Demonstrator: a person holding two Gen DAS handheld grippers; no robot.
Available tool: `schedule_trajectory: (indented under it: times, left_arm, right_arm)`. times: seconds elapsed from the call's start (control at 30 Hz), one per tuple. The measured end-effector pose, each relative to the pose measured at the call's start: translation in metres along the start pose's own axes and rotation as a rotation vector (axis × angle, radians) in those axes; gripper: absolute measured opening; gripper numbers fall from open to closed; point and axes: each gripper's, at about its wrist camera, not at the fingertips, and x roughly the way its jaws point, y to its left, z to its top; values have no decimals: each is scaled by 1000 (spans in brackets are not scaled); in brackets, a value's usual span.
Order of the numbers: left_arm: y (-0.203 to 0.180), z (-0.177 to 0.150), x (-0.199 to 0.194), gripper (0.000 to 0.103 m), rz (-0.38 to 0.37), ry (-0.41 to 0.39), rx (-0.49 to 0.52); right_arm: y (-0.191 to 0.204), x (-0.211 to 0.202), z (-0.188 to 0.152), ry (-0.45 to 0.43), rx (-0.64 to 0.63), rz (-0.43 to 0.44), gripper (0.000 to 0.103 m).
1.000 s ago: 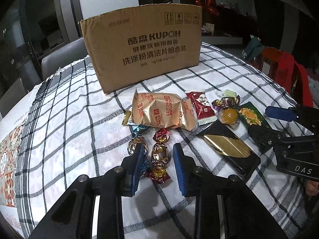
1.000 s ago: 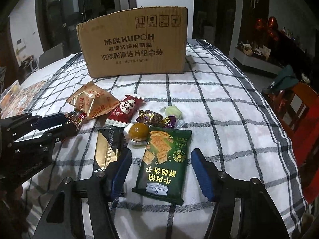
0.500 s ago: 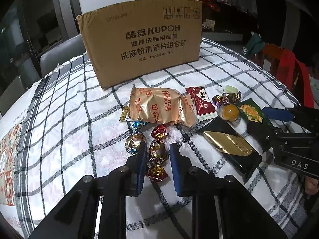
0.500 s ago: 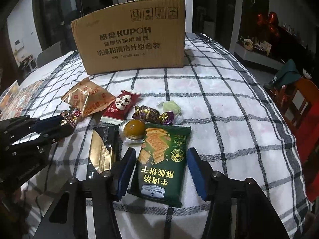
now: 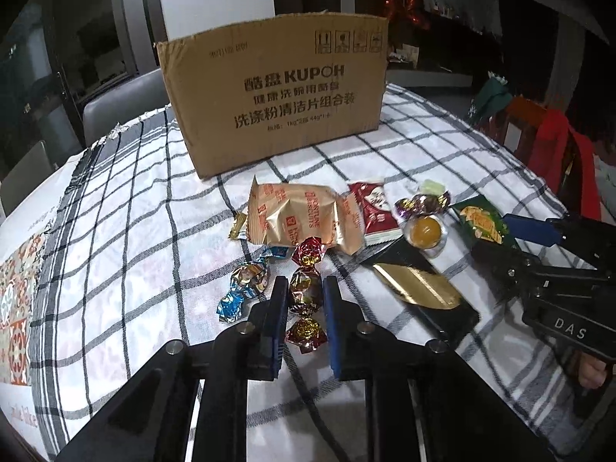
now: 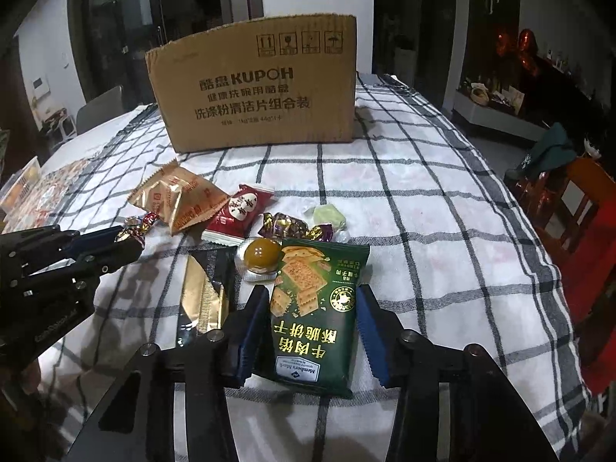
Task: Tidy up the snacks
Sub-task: 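Grasp the gold foil-wrapped candies with the left tool while the right tool grasps the green cracker packet, then carry the candies and cracker packet into the box and open both tools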
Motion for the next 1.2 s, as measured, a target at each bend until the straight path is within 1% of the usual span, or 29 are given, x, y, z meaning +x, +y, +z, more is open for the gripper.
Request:
schedule_trajectory:
  times: [0.23, 0.5, 0.7, 0.9, 1.2]
  left_arm:
    - [-4, 5, -26, 19, -8, -35, -45]
    - [-6, 17, -57, 19, 15, -101, -64]
    - [-3, 33, -74, 19, 37, -154, -64]
    - [1, 50, -89, 19, 52, -201, -66]
    - [12, 88, -103, 19, 64, -266, -69]
  right_arm:
    - [4, -24, 7, -52, -9, 29, 47]
    - [11, -52, 22, -128, -45, 63, 47]
    - [11, -66, 43, -187, -69, 84, 47]
    - [12, -74, 66, -217, -77, 137, 47]
    - [8, -79, 108, -279, -62, 176, 47]
